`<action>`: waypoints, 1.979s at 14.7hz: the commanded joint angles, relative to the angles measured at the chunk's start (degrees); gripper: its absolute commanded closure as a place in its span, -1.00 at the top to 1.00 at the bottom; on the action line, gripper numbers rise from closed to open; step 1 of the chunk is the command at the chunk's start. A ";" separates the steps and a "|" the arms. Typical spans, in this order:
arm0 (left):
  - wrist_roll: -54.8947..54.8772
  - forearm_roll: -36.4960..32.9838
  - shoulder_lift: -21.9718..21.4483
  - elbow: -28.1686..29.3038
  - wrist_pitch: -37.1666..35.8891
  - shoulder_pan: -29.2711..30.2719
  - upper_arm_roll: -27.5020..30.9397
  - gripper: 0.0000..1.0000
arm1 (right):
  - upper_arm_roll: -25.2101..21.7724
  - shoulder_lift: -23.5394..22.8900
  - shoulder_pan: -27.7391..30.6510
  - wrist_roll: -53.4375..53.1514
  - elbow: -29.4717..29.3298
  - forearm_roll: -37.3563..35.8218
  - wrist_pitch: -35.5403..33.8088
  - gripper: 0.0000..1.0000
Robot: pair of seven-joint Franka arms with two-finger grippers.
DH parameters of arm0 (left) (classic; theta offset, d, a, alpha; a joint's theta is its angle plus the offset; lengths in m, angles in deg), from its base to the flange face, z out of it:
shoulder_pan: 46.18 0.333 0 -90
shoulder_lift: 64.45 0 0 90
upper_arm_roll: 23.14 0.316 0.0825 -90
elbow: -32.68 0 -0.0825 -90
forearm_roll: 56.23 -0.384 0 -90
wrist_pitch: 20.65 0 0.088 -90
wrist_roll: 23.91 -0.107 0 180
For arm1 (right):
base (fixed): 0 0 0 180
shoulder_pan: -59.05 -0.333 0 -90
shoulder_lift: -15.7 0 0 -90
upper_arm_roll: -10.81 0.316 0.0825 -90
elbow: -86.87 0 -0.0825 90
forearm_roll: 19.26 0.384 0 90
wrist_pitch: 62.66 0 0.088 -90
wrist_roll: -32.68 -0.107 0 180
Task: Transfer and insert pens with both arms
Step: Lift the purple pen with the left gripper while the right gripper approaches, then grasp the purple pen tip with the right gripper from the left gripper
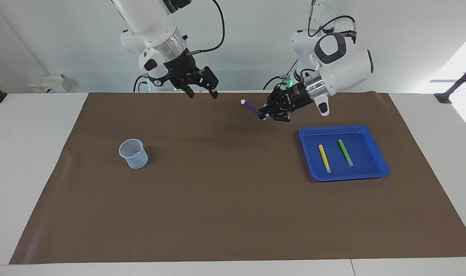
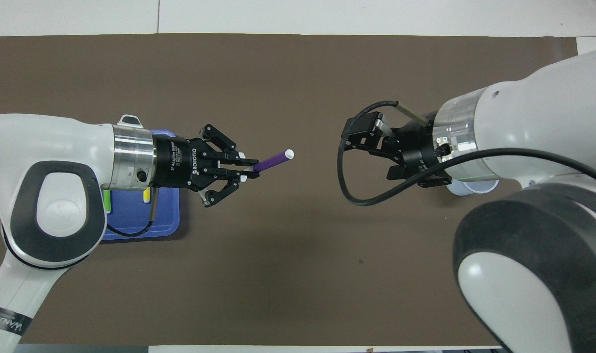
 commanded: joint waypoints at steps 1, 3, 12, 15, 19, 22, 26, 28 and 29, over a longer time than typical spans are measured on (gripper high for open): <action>0.78 4.40 -3.42 5.23 4.99 -3.25 0.80 -1.00 | 1.54 -1.32 -0.97 -0.44 -0.04 1.61 3.02 1.00; 0.78 6.16 -3.77 5.76 5.27 -3.52 0.80 -1.00 | 1.54 -1.86 -2.74 -0.62 0.13 1.35 5.04 1.00; 0.34 9.95 -4.83 7.17 7.02 -4.04 0.63 -1.00 | 1.63 -2.03 -5.56 0.43 1.19 0.64 7.42 1.00; 0.34 10.38 -4.83 7.26 7.20 -4.22 0.63 -1.00 | 1.63 -2.30 -5.56 2.97 1.28 0.64 10.14 1.00; 0.34 10.65 -4.83 7.26 7.20 -4.22 0.63 -1.00 | 1.63 -2.03 -5.56 5.79 2.15 0.64 11.72 1.00; 0.34 11.00 -4.83 7.26 7.73 -4.22 0.63 -1.00 | 1.63 -1.68 -5.65 5.97 3.21 0.64 12.70 0.83; 0.42 11.09 -4.83 7.35 7.73 -4.22 0.63 -1.00 | 1.63 -1.77 -6.17 5.88 2.95 0.64 12.96 -1.00; 0.42 11.17 -4.83 7.35 8.08 -4.22 0.63 -1.00 | 1.63 -1.86 -6.26 5.71 2.77 0.64 13.14 -1.00; 0.51 11.26 -4.83 7.35 8.51 -4.22 0.63 -1.00 | 1.63 -1.86 -6.26 5.53 2.68 0.64 13.14 -1.00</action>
